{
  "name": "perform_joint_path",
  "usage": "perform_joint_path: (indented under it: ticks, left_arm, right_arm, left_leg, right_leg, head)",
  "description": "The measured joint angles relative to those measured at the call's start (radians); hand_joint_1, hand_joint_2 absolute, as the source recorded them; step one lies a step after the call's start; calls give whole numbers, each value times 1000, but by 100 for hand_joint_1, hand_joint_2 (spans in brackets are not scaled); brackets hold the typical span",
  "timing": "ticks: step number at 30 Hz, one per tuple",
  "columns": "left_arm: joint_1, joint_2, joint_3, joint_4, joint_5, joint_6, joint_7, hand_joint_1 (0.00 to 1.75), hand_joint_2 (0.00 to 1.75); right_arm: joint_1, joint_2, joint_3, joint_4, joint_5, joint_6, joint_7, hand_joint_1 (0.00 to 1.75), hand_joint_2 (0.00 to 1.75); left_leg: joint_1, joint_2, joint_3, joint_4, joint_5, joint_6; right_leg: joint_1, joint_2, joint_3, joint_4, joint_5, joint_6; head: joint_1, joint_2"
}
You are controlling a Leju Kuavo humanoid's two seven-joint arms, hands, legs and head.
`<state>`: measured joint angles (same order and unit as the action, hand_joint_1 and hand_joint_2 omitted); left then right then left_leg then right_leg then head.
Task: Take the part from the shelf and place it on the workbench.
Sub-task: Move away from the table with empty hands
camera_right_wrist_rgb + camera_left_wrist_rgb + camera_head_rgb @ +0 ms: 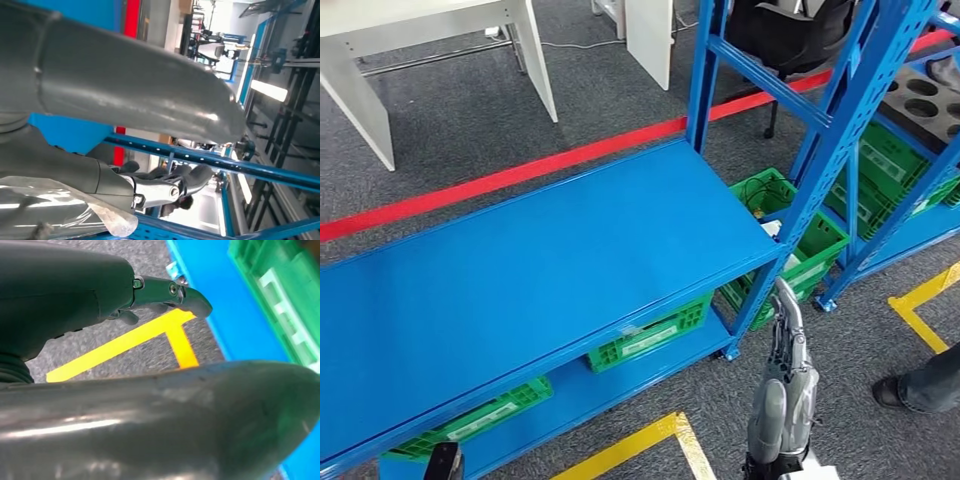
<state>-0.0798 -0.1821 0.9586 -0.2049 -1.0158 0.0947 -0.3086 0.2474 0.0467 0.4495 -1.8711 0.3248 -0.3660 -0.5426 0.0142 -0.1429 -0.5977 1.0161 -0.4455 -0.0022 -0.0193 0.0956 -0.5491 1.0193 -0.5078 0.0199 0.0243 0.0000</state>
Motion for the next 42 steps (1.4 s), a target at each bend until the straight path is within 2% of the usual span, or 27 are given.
perform_joint_path:
  ticks: [1, 2, 3, 5, 7, 8, 9, 10, 12, 14, 15, 16, 18, 20, 22, 23, 24, 25, 27, 29, 31, 32, 33, 35, 36, 37, 42]
  left_arm:
    - [2, 0, 0, 0, 0, 0, 0, 0, 0]
    - [2, 0, 0, 0, 0, 0, 0, 0, 0]
    - [1, 0, 0, 0, 0, 0, 0, 0, 0]
    - [-2, 0, 0, 0, 0, 0, 0, 0, 0]
    - [-2, 0, 1, 0, 0, 0, 0, 0, 0]
    - [0, 1, 1, 0, 0, 0, 0, 0, 0]
    - [1, 1, 1, 0, 0, 0, 0, 0, 0]
    - [2, 1, 2, 0, 0, 0, 0, 0, 0]
    - [0, 2, 2, 0, 0, 0, 0, 0, 0]
    - [-1, 2, 2, 0, 0, 0, 0, 0, 0]
    - [1, 2, 2, 0, 0, 0, 0, 0, 0]
    - [3, 2, 2, 0, 0, 0, 0, 0, 0]
    - [4, 1, 2, 0, 0, 0, 0, 0, 0]
    - [0, 1, 2, 0, 0, 0, 0, 0, 0]
    - [-1, 0, 2, 0, 0, 0, 0, 0, 0]
    - [0, 0, 2, 0, 0, 0, 0, 0, 0]
    - [0, 0, 2, 0, 0, 0, 0, 0, 0]
    - [0, 0, 2, 0, 0, 0, 0, 0, 0]
    - [-2, 0, 2, 0, 0, 0, 0, 0, 0]
    - [-2, 0, 3, 0, 0, 0, -1, 0, 0]
    - [2, 1, 3, 0, 0, 0, -1, 0, 0]
    - [4, 1, 3, 0, 0, 0, -1, 0, 0]
    - [3, 1, 3, 0, 0, 0, -1, 0, 0]
    - [2, 1, 3, 0, -1, 0, 0, 0, 0]
    - [3, 1, 3, 0, -1, 0, 0, 0, 0]
    - [4, 1, 4, 0, -1, 0, 0, 0, 0]
    - [5, 0, 5, 0, 0, 1, 3, 0, 0]
  right_arm:
    - [-1, 1, 0, 0, 0, 0, 0, 0, 0]
    - [-1, 2, 0, 0, 0, 0, 0, 0, 0]
    - [-1, 2, 1, 0, 0, 1, 0, 0, 0]
    - [2, 4, 0, 0, -1, 1, 0, 0, 0]
    - [3, 4, -1, 0, -1, 2, 0, 0, 0]
    - [3, 4, -1, 0, -1, 3, 0, 0, 0]
    - [2, 4, -1, 0, -1, 3, 0, 0, 0]
    - [2, 5, -2, 0, -1, 3, 0, 0, 0]
    - [2, 5, -2, 0, -1, 3, 0, 0, 0]
    - [1, 6, -3, 0, -1, 4, 0, 0, 0]
    - [0, 6, -4, 0, -1, 4, 0, 0, 0]
    - [-1, 7, -4, 0, -1, 5, 0, 0, 0]
    - [-1, 9, -4, -2, -1, 5, 0, 0, 0]
    - [1, 9, -5, -3, -1, 6, 0, 0, 0]
    - [3, 9, -5, -3, -1, 6, 0, 0, 0]
    - [4, 9, -5, -3, -1, 6, 0, 0, 0]
    - [4, 9, -6, -3, -1, 6, 0, 0, 0]
    - [4, 9, -6, -3, -1, 6, 0, 0, 0]
    - [4, 9, -6, -3, -1, 5, 0, 0, 0]
    - [6, 9, -7, -3, -1, 4, 1, 0, 0]
    - [7, 10, -9, -3, 2, 1, 0, 0, 0]
    - [8, 11, -10, -3, 5, -2, -1, 0, 0]
    - [10, 13, -11, -5, 9, -7, -2, 0, 0]
    - [15, 16, -15, -8, 20, -19, -6, 0, 0]
    - [16, 18, -17, -10, 25, -24, -8, 0, 0]
    - [17, 20, -19, -11, 29, -28, -9, 0, 0]
    - [34, 28, -39, -23, 99, -101, -13, 0, 0]
  left_leg:
    - [1, 1, -2, 2, -1, -6]
    - [-1, 19, -9, 15, -9, -11]
    - [-3, 47, -23, 46, -27, -16]
    - [-4, 109, -78, 162, -83, -23]
    - [-1, 127, -126, 262, -113, -28]
    - [-1, 130, -127, 266, -103, -28]
    - [-1, 134, -108, 230, -75, -27]
    - [-2, 145, -74, 166, -38, -23]
    - [-13, 188, -9, 46, 1, -9]
    - [-23, 208, 11, 5, -3, 4]
    - [-24, 199, 9, 1, -3, 10]
    - [-22, 189, 10, -3, -2, 16]
    - [-15, 169, 14, -12, 4, 28]
    - [-10, 147, 15, -15, 7, 35]
    - [-10, 122, 15, -15, 6, 36]
    - [-9, 108, 16, -14, 6, 36]
    - [-8, 94, 17, -14, 5, 35]
    - [-7, 78, 19, -12, 3, 32]
    - [-6, 51, 16, -3, -1, 23]
    - [-4, 29, 5, 3, -2, 10]
    - [0, 13, -2, 2, 2, -4]
    - [0, 22, -1, 3, 5, -9]
    - [-3, 33, 2, 2, 4, -6]
    - [-8, 57, 10, 0, -4, 15]
    - [-8, 57, 13, -3, -8, 25]
    - [-8, 57, 15, -3, -8, 27]
    - [-5, 57, 18, -4, 2, 15]
  right_leg:
    - [0, -15, 3, -4, 2, -5]
    - [-1, -31, 8, -8, 3, -11]
    - [-2, -50, 13, -13, 4, -18]
    - [1, -87, 20, -16, 0, -28]
    - [3, -122, 24, -15, -6, -31]
    - [4, -137, 27, -15, -9, -30]
    - [4, -151, 32, -15, -12, -29]
    - [5, -165, 38, -15, -16, -28]
    - [9, -188, 43, -16, -26, -20]
    - [14, -207, 46, -17, -34, -9]
    - [15, -217, 52, -19, -36, -4]
    - [14, -217, 56, -20, -40, 2]
    - [10, -173, 47, 12, -64, 12]
    - [6, -114, -11, 129, -121, 18]
    - [5, -99, -84, 255, -159, 22]
    - [5, -98, -102, 273, -149, 23]
    - [4, -95, -100, 250, -118, 23]
    - [2, -87, -81, 191, -73, 23]
    - [-7, -30, -31, 62, -10, 22]
    - [-10, 11, -8, 9, 0, 16]
    - [-8, -2, -3, 6, 2, 3]
    - [-7, -10, -5, 5, 1, -2]
    - [-7, -17, -4, 3, -1, -4]
    - [-1, -30, -2, 2, -10, -5]
    - [2, -35, 4, 2, -13, -7]
    - [4, -39, 7, 2, -14, -10]
    - [7, -40, 20, 3, -14, -17]
  head:
    - [0, 0]
    - [-3, 0]
    - [-6, 0]
    - [-11, 0]
    - [-12, 0]
    - [-12, 0]
    - [-12, 0]
    - [-12, 0]
    - [-12, 0]
    - [-10, 0]
    - [-10, 0]
    - [-10, 0]
    - [-7, 0]
    - [-2, 0]
    - [-1, 0]
    - [-1, 0]
    - [-1, 0]
    - [-1, 0]
    - [-1, 0]
    - [0, 0]
    - [0, 0]
    - [-3, 0]
    - [-7, 0]
    - [-13, 0]
    - [-14, 0]
    - [-13, 0]
    - [-14, 0]
